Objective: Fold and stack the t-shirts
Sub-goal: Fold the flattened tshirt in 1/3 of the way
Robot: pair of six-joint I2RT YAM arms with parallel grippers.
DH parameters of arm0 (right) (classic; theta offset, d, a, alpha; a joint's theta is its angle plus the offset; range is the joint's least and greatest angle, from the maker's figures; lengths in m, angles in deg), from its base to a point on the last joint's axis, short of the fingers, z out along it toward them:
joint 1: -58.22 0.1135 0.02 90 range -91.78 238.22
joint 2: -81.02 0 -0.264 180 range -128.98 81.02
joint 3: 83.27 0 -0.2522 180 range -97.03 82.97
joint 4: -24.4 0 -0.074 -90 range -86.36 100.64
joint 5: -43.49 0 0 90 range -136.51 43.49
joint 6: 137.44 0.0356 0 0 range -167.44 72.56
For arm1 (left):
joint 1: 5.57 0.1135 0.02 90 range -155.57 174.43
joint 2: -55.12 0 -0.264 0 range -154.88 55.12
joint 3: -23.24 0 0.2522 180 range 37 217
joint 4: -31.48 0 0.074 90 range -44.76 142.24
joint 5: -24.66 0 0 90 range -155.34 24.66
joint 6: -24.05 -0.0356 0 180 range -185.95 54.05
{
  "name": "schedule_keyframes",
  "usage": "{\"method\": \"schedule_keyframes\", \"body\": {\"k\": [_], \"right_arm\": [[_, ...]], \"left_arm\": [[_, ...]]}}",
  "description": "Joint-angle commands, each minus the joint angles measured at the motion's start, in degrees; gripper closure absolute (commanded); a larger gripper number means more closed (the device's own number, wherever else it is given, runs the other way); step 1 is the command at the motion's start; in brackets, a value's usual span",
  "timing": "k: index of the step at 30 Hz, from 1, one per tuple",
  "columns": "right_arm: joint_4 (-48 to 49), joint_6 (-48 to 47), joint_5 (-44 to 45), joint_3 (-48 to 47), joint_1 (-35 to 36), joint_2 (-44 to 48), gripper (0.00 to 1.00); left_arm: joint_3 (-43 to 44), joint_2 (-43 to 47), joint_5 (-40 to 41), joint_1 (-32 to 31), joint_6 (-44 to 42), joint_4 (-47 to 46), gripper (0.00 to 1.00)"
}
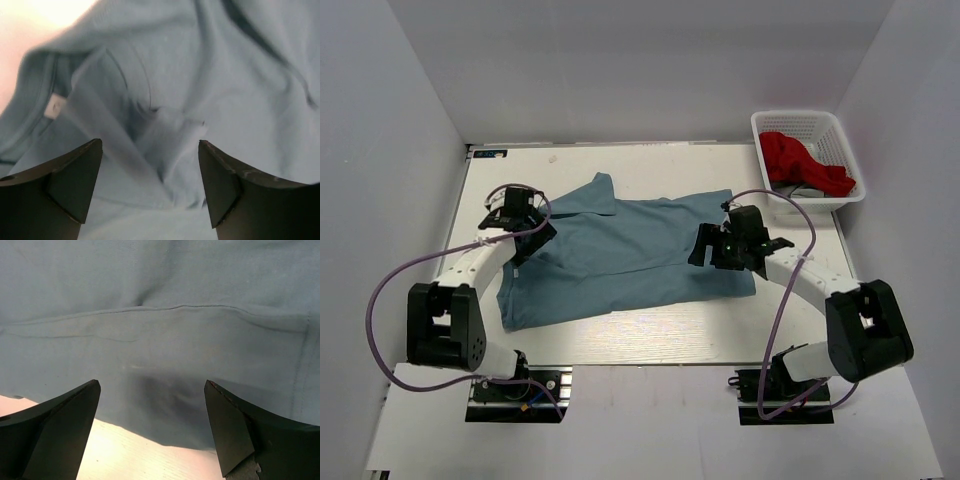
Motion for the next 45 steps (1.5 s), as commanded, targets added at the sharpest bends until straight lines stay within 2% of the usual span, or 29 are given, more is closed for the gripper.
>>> {"method": "schedule_keyframes", "body": {"k": [1,4,10,13,19,27,30,35,40,44,45], "right_arm": [[2.36,-1.75,-0.91,-3.13,-0.42,-1.39,0.1],[2.1,-1.93,0.93,-3.13,-0.33,-2.1,0.1],[0.69,-2.63,3.31,-4.19,-0.42,-3.41,0.1],[-0.27,-2.54,3.4,-4.37,-0.51,-4.12,0.1],[0.16,-2.63,3.84,-3.93,-0.51,-4.29,0.1],[1.13,-2.19,1.91,-3.31,-0.5,-5.08,0.1],[1.74,-2.01,1.03,-3.49,-0.42,-5.7,0.1],[1.83,-2.01,0.59,-3.49,-0.59,-5.88,0.1],[1.57,-2.01,1.11,-3.4,-0.42,-6.05,0.1],[0.78,-2.1,2.78,-3.4,-0.33,-5.88,0.1],[0.69,-2.19,3.04,-3.49,-0.59,-5.88,0.1]], "left_arm": [[1.5,0.03,6.75,0.6,1.08,-5.93,0.15],[4.65,-5.66,8.27,0.6,1.08,-6.56,0.22],[11.52,-15.61,5.56,0.6,1.08,0.9,0.32],[10.57,-14.76,2.3,0.6,1.69,3.11,0.32],[-1.11,-6.84,-5.17,-0.46,2.22,2.15,0.29],[-5.08,0.36,-5.17,-0.46,3.45,3.29,0.29],[-6.4,2.47,-1.84,-0.46,3.45,2.5,0.29],[-5.88,1.86,-0.69,0.07,3.98,-3.03,0.29],[-3.51,-4.63,-0.17,0.07,4.51,-5.24,0.29],[-1.31,-9.47,0.36,0.07,4.51,-3.74,0.34],[-1.31,-10.17,0.36,0.07,4.51,-3.74,0.39]]}}
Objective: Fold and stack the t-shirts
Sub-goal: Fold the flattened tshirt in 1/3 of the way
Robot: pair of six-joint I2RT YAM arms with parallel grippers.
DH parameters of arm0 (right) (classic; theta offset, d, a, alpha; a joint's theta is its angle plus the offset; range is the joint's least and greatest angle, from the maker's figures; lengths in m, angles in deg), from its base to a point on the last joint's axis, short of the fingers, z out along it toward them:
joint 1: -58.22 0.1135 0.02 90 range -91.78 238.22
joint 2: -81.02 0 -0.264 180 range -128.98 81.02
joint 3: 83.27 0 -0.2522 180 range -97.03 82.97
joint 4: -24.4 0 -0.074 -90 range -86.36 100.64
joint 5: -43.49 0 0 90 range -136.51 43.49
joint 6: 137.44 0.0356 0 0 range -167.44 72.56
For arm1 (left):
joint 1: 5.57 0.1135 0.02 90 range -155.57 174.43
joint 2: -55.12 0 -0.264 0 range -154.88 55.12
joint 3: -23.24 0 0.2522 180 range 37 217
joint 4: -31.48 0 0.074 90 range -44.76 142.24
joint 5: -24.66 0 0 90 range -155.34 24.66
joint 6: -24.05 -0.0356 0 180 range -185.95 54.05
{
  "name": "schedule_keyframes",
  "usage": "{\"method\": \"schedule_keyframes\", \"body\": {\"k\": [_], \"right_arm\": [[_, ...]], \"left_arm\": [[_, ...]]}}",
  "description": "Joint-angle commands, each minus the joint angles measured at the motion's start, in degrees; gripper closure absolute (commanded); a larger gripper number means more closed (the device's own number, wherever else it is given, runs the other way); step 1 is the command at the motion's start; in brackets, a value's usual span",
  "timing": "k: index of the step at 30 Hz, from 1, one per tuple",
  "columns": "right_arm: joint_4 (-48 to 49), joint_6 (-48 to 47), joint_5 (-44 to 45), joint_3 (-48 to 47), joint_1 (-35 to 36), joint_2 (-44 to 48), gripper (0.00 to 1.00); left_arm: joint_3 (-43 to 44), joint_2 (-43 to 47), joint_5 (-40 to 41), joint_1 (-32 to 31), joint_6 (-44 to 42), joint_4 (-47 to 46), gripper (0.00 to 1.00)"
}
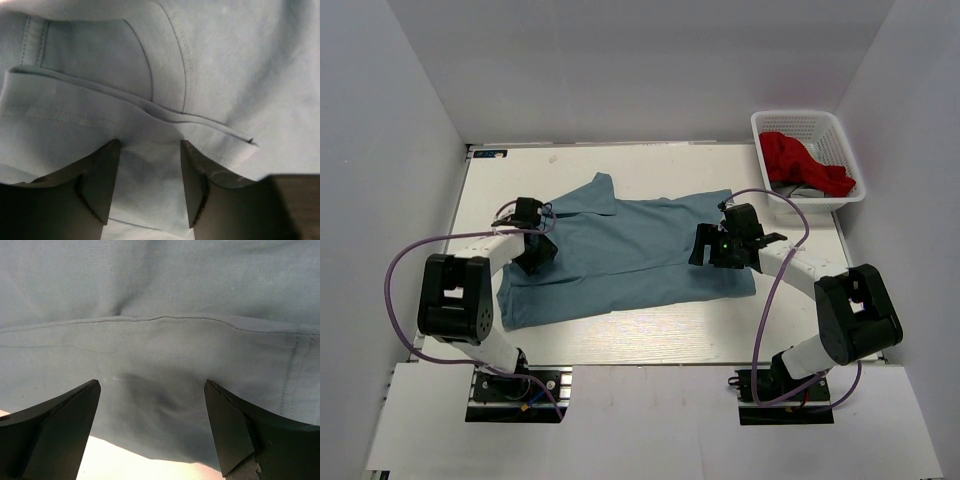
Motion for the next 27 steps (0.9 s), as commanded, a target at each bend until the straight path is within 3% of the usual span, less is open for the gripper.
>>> {"method": "schedule_keyframes", "body": {"k": [1,9,12,27], "right_arm": [[0.76,-0.33,1.34,-1.06,-0.2,0.13,0.1],[0.93,-0.15,1.43,-0.97,-0.29,-0.31,0.1],[1.19,-0.07,1.43,-0.88,-0.11,-0.31,0.1],[1.28,-0.07,1.25,-0.53,-0.29,0.4,0.1]], "left_arm": [[1.75,-0.65,1.19,0.31,1.03,-0.79,0.42],[2.27,0.41,1.19,0.31,1.04,-0.27,0.74],[2.81,1.55,2.33,0.31,1.04,0.26,1.0],[2.81,8.76,1.29,-0.31,-6.16,-4.13,1.0]]}}
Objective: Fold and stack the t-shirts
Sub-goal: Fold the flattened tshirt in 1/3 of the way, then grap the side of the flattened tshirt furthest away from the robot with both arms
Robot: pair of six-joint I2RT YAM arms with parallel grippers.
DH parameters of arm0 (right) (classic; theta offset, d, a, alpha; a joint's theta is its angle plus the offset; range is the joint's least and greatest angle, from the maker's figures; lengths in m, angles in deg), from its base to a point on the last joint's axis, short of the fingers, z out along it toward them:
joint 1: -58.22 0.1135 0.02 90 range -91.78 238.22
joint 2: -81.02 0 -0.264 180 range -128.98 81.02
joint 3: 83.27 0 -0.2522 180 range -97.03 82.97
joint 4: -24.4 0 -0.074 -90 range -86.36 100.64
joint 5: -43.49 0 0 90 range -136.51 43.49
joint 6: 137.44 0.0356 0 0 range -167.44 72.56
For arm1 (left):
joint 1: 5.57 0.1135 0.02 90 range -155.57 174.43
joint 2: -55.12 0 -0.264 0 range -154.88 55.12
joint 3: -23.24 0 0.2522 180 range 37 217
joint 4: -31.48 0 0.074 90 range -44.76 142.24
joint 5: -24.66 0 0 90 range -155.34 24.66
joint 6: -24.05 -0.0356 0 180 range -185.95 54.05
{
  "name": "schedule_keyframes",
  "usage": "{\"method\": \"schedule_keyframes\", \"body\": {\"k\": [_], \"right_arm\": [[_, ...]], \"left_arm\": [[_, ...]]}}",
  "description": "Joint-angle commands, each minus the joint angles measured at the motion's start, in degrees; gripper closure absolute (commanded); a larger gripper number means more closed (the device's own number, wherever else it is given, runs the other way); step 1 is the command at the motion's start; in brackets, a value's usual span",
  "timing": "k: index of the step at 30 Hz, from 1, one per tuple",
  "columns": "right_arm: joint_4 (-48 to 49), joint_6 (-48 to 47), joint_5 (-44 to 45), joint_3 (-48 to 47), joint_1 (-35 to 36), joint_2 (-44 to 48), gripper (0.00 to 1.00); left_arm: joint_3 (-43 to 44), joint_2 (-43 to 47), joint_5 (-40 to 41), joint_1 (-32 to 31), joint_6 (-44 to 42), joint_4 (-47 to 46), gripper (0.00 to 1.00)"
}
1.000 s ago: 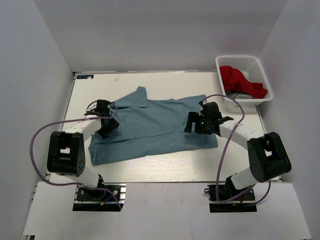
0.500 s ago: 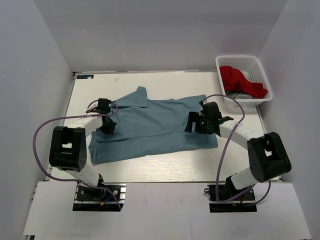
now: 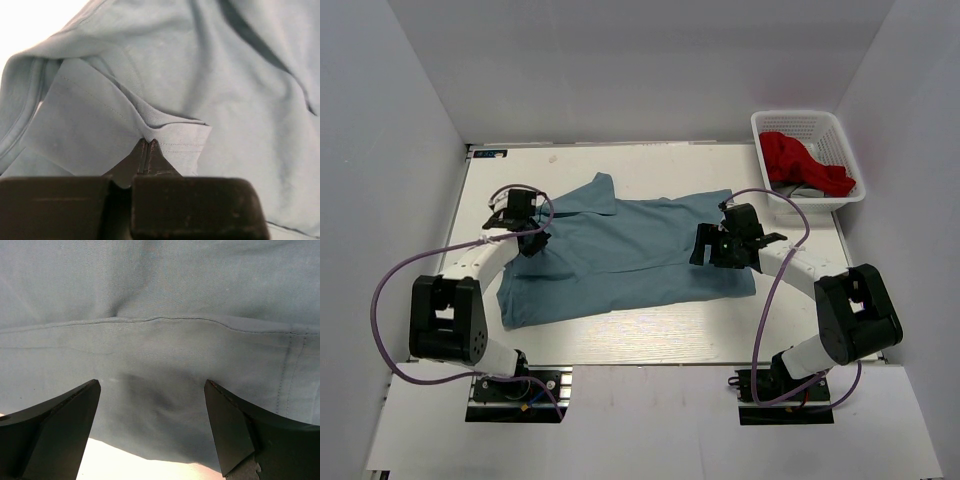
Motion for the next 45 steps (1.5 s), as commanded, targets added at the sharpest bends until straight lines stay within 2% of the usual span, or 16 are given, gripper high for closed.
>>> {"method": "schedule_keyframes", "body": {"k": [1,6,10,11,12,15,17,19,22,23,25,28,33,39,44,45], "right_arm": [[1.5,0.0,0.2,-0.53,-0.09,0.33,0.1],[1.77,0.09,0.38,-0.62,-0.09,0.6,0.1],[1.77,0.26,0.64,-0.71,-0.26,0.42,0.1],[1.85,0.35,0.64,-0.88,-0.18,0.42,0.1],[1.85,0.35,0.91,-0.88,0.0,0.16,0.1],[1.85,0.09,1.43,-1.41,-0.18,-0.2,0.1],[2.03,-0.26,2.22,-2.11,-0.09,-0.2,0.1],[2.03,-0.26,2.49,-3.16,-0.09,-0.46,0.1],[1.77,-1.14,4.59,-4.13,-0.18,-0.11,0.1],[1.77,-1.49,6.34,-4.14,-0.18,0.24,0.1],[1.42,-2.02,8.64,-4.92,-0.09,0.42,0.1],[1.59,-1.24,11.96,-5.36,-0.27,0.59,0.1],[-3.94,4.74,20.42,-10.1,-1.58,-3.79,0.1],[-4.56,5.71,17.44,-12.57,-2.9,-7.57,0.1],[-4.74,4.57,15.94,-12.75,-4.04,-9.42,0.1],[-4.91,4.57,15.59,-12.66,-4.13,-9.6,0.1]], "left_arm": [[1.69,2.09,-1.16,-0.29,-3.37,-3.32,1.0],[3.01,-1.86,-5.74,-0.29,-8.29,-7.64,1.0],[5.38,-5.37,-5.22,-0.29,-10.23,-8.25,0.98],[6.0,-5.9,-5.22,-0.29,-11.45,-7.73,0.91],[6.78,-6.78,-4.43,-0.29,-12.42,-7.73,0.68],[7.93,-6.79,-3.03,-0.29,-14.0,-10.0,0.38],[8.63,-6.79,-2.5,-0.29,-14.71,-13.33,0.28],[10.82,-6.79,-4.33,-0.29,-17.07,-14.58,0.1],[15.29,-8.8,-13.88,-0.81,-25.74,-17.73,0.0],[17.14,-11.33,-20.79,-0.81,-27.7,-17.74,0.0],[25.1,-15.47,-24.36,-2.04,-31.3,-15.3,0.0],[36.8,-24.78,-23.6,-4.67,-33.0,-7.41,0.0],[46.76,-33.23,-24.2,-9.77,-37.21,-3.08,0.0],[53.89,-41.66,-14.46,-15.75,-38.71,4.66,0.05],[58.03,-45.63,-8.82,-15.75,-37.13,8.44,0.08],[58.64,-46.16,-8.82,-15.75,-37.13,8.45,0.12]]}}
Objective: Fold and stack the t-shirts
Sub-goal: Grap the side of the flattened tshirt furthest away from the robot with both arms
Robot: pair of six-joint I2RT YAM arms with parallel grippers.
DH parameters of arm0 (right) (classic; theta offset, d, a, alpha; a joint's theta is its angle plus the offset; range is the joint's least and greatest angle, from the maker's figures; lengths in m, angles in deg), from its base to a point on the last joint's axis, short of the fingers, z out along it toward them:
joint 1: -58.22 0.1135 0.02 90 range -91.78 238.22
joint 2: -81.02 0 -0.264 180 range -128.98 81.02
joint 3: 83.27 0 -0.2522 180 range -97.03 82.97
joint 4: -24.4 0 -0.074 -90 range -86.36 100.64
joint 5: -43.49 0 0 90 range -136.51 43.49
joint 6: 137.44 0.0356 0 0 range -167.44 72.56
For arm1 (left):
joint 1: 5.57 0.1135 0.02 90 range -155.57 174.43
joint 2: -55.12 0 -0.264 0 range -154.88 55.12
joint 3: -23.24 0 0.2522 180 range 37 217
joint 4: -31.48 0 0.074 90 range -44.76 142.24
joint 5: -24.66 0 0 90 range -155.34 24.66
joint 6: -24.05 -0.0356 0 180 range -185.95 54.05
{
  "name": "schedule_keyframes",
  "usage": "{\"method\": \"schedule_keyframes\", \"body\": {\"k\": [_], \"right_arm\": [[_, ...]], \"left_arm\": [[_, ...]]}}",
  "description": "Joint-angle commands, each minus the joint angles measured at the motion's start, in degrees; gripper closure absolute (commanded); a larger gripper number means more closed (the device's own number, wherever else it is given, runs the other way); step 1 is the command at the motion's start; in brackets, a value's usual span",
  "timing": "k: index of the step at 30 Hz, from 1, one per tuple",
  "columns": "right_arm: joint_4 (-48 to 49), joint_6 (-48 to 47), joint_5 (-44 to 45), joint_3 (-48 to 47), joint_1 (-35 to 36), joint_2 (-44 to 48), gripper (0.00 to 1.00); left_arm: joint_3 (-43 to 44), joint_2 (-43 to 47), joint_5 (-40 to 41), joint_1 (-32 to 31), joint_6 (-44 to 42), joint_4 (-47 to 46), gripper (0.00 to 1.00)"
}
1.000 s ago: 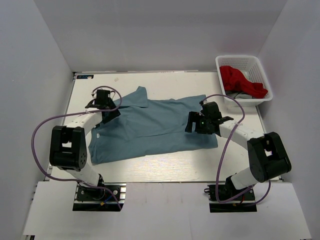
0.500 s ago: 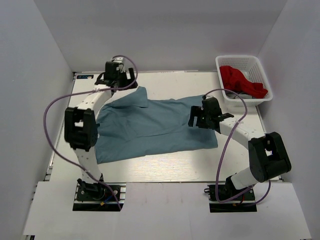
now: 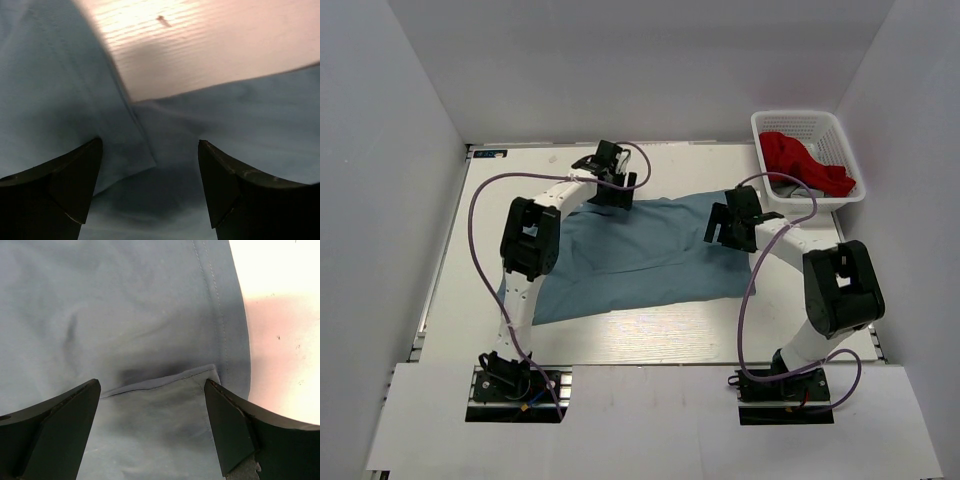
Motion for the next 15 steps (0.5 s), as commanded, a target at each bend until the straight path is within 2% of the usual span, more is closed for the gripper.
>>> {"method": "schedule_keyframes", "body": {"k": [1,6,9,10,15], "right_arm": [[-0.89,0.35,-0.63,-1.99,-0.92,-1.14,0.1],[-0.8,0.44,-2.04,-2.0,-1.97,-2.29,0.1],[-0.72,0.53,-2.13,-1.73,-2.33,-2.55,0.1],[-0.8,0.61,-2.3,-1.73,-2.5,-2.64,0.1],[-1.33,1.32,-3.09,-1.73,-3.56,-4.04,0.1]], "left_arm": [[4.48,0.48,4.49,1.01,-0.03,3.09,0.14],[8.43,-2.68,4.48,1.01,-0.03,6.24,0.26],[8.45,-3.3,5.11,1.01,-0.03,6.26,0.38],[8.45,-3.3,5.72,1.01,-0.03,6.26,0.48],[7.13,-1.81,8.01,1.01,-0.03,5.73,0.62]]}}
